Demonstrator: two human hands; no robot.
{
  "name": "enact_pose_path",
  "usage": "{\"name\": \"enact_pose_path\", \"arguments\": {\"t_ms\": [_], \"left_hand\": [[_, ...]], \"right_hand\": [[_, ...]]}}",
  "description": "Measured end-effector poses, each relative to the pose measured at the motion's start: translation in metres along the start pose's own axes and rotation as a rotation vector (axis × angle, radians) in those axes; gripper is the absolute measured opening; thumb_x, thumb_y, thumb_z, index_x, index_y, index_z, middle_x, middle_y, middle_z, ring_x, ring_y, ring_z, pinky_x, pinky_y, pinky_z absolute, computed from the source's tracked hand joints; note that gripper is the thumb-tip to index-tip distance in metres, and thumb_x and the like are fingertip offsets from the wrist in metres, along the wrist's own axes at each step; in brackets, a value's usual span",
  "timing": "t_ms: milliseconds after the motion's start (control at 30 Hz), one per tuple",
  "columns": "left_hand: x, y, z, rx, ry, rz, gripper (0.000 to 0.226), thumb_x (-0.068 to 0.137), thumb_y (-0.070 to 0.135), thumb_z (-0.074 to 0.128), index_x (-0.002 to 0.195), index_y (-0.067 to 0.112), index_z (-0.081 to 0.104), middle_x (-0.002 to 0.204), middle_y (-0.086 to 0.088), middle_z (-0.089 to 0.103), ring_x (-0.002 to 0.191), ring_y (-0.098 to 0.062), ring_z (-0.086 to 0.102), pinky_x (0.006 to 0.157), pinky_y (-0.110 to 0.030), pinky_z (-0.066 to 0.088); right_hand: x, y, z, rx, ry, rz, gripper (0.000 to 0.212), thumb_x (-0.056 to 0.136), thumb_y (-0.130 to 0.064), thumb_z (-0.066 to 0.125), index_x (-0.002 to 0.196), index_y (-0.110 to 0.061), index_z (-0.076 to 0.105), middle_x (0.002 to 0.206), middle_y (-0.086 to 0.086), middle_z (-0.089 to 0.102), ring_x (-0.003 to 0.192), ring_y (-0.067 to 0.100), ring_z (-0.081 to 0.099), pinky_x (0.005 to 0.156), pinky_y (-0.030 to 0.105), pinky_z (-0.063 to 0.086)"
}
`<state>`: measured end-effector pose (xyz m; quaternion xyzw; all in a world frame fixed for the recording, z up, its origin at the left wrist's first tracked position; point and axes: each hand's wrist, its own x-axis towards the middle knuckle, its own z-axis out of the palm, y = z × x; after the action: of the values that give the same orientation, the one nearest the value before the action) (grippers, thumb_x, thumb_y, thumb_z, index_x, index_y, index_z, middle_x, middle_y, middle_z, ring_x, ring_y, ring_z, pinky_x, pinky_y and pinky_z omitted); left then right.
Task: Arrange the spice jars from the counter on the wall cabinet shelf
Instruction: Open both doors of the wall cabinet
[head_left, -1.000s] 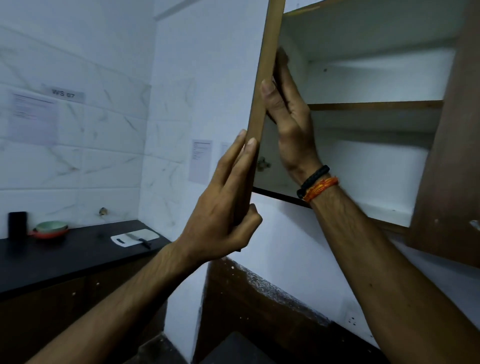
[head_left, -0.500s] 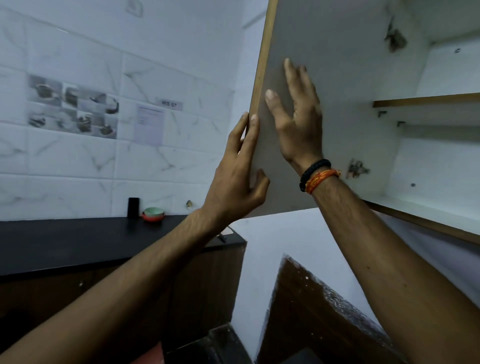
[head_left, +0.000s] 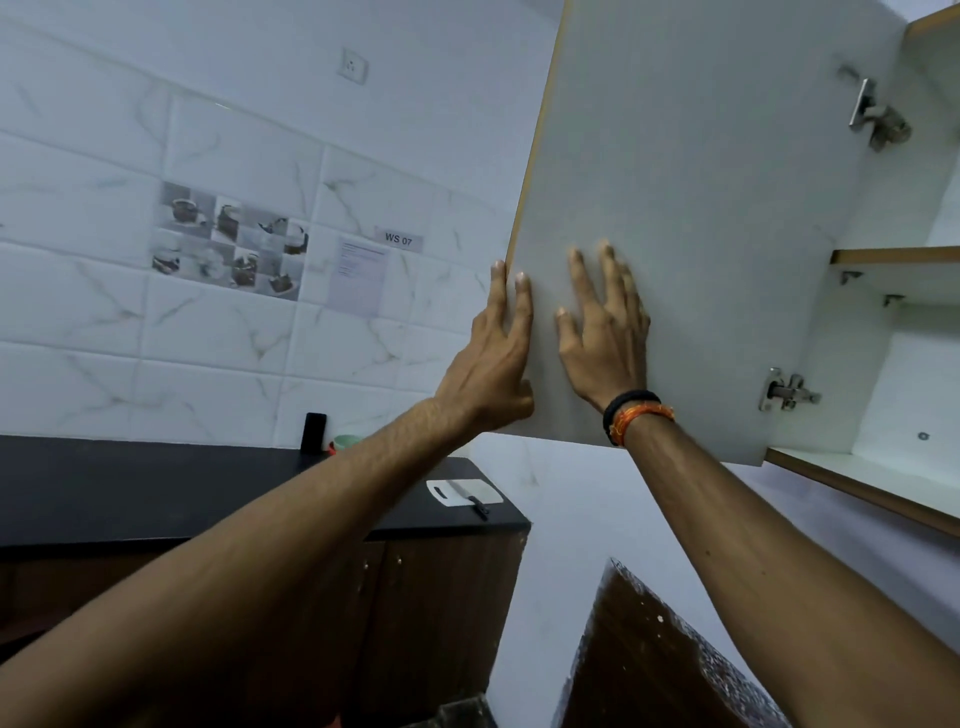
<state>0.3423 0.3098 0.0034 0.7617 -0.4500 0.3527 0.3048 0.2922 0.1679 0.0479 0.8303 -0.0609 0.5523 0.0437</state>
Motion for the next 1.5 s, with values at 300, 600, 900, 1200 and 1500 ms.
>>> {"name": "enact_pose_path", "arguments": {"t_ms": [300,600,900,1200,1500], "left_hand": [[0.015,-0.008,0.02,0.523,0.069,0.17,0.114,0.076,0.043,0.069,0.155,-0.008,0.005,0.163,-0.03,-0.006,0.152,-0.043,-0.01,0.122,-0.059,0.003],[0.019,-0.005,0.024,0.579,0.037,0.113,0.12,0.068,0.036,0.075,0.153,-0.012,0.007,0.161,-0.034,-0.004,0.151,-0.048,-0.006,0.122,-0.061,0.004],[0.016,0.062,0.057,0.427,0.149,0.133,0.102,0.062,0.021,0.07,0.153,0.004,0.027,0.164,-0.028,-0.003,0.151,-0.048,-0.007,0.111,-0.077,-0.002],[0.016,0.181,0.12,-0.101,0.025,0.477,0.076,0.082,0.02,0.062,0.151,0.005,0.034,0.166,-0.023,0.002,0.154,-0.039,0.002,0.124,-0.053,0.009],[-0.007,0.356,0.161,-0.578,-0.159,0.759,0.081,0.093,0.029,0.06,0.157,0.002,0.018,0.167,-0.018,0.003,0.155,-0.031,0.006,0.125,-0.039,0.016]], "right_hand": [[-0.01,0.015,0.018,-0.131,-0.006,-0.046,0.063,0.103,-0.036,0.035,0.161,-0.023,0.012,0.169,0.008,0.004,0.156,0.027,0.006,0.123,0.053,0.015],[-0.021,0.042,-0.002,-0.169,-0.189,-0.111,0.073,0.099,-0.03,0.048,0.161,-0.022,0.011,0.169,0.006,0.001,0.156,0.026,0.003,0.123,0.049,0.022],[-0.054,0.097,-0.073,-0.368,-0.282,-0.003,0.071,0.094,-0.028,0.058,0.157,-0.022,0.028,0.165,0.012,0.02,0.147,0.032,0.029,0.114,0.05,0.036],[-0.093,0.174,-0.206,-0.773,-0.158,0.22,0.062,0.086,-0.024,0.06,0.146,-0.015,0.047,0.155,0.015,0.038,0.142,0.033,0.035,0.11,0.05,0.035],[-0.152,0.209,-0.358,-1.204,-0.098,0.44,0.074,0.084,-0.026,0.059,0.153,-0.014,0.034,0.164,0.016,0.018,0.152,0.036,0.016,0.12,0.057,0.018]]}}
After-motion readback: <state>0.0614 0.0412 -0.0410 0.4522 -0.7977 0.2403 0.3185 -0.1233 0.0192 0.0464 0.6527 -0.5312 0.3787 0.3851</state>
